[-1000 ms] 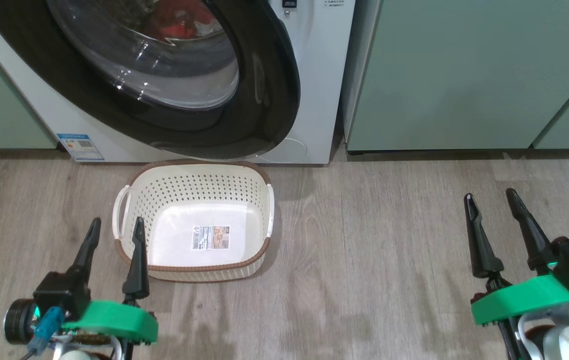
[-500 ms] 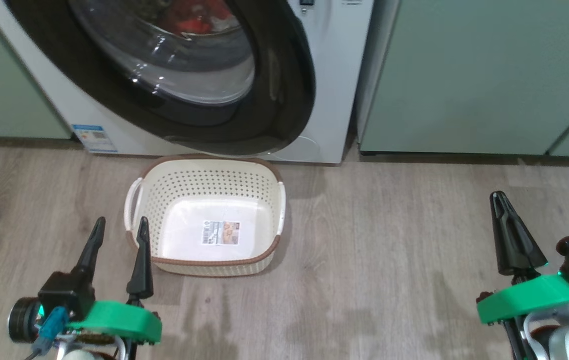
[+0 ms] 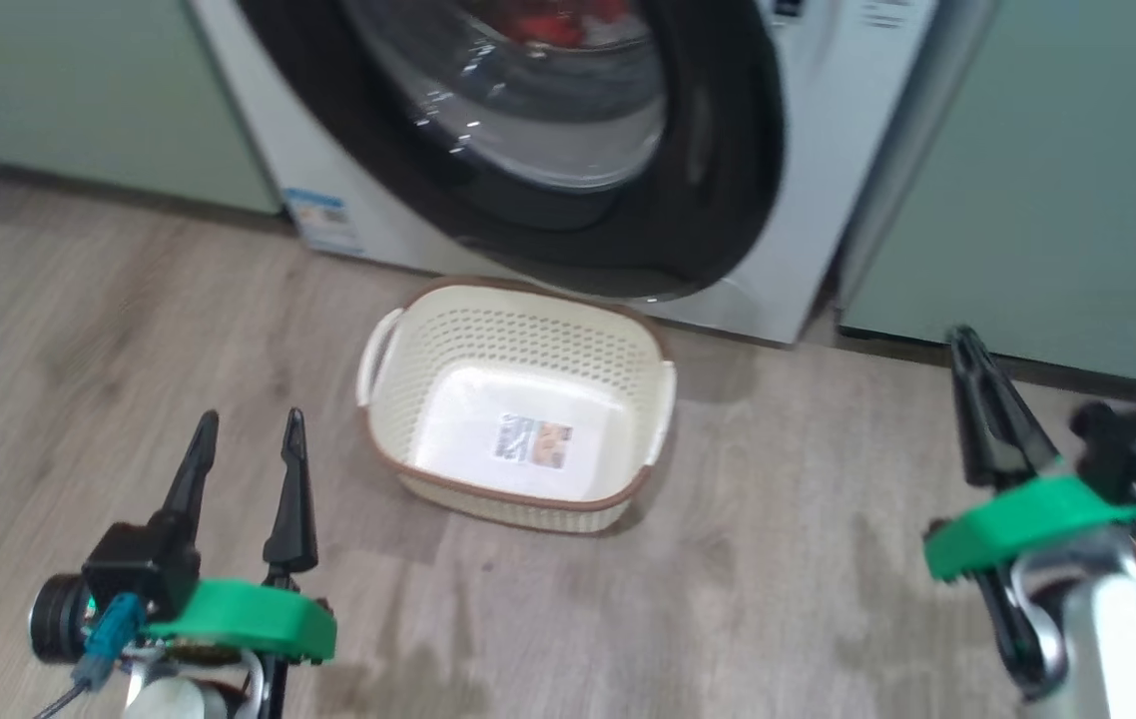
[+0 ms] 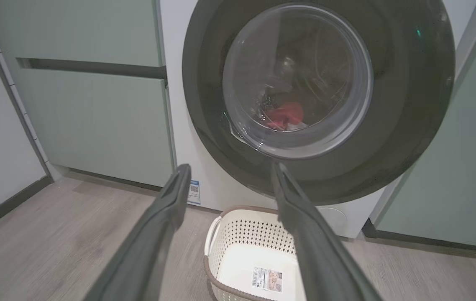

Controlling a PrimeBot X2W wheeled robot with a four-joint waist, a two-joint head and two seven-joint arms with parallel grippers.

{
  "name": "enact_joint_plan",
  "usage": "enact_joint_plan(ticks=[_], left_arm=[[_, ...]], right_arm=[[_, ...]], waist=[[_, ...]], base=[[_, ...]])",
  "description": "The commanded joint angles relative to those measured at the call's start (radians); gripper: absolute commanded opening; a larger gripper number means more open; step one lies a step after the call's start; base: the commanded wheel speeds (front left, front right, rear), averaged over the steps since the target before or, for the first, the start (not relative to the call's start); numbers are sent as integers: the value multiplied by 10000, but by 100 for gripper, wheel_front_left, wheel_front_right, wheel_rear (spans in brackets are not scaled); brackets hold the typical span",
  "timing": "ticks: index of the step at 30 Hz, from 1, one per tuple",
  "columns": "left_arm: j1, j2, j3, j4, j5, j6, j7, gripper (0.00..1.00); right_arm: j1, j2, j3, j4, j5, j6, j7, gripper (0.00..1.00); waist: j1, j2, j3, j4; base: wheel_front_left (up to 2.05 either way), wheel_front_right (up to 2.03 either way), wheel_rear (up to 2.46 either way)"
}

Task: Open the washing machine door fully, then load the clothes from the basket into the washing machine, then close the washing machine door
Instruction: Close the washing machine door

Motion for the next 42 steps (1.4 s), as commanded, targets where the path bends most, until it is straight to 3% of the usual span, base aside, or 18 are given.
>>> enact_joint_plan(ticks=[1, 15, 30, 42], left_arm=[[-546, -3, 380, -288, -28, 38, -128, 100], [-917, -598, 521, -399, 90, -348, -136, 100], [-1496, -1038, 885, -455, 245, -718, -137, 100], [-1671, -1079, 820, -548, 79, -676, -137, 100]], right_arm=[[-657, -82, 403, -135, -99, 0, 35, 0], [-3143, -704, 1510, 1960, 148, 0, -81, 0], [-5671, -1309, 1814, 4772, 341, 0, -584, 0], [-6565, -1700, 2021, 6032, 547, 0, -913, 0]], waist=[[0, -1, 137, 513], [0, -1, 806, 1724], [0, -1, 1683, 2064], [0, -1, 2098, 2196]], base=[[0, 0, 0], [0, 0, 0], [0, 0, 0], [0, 0, 0]])
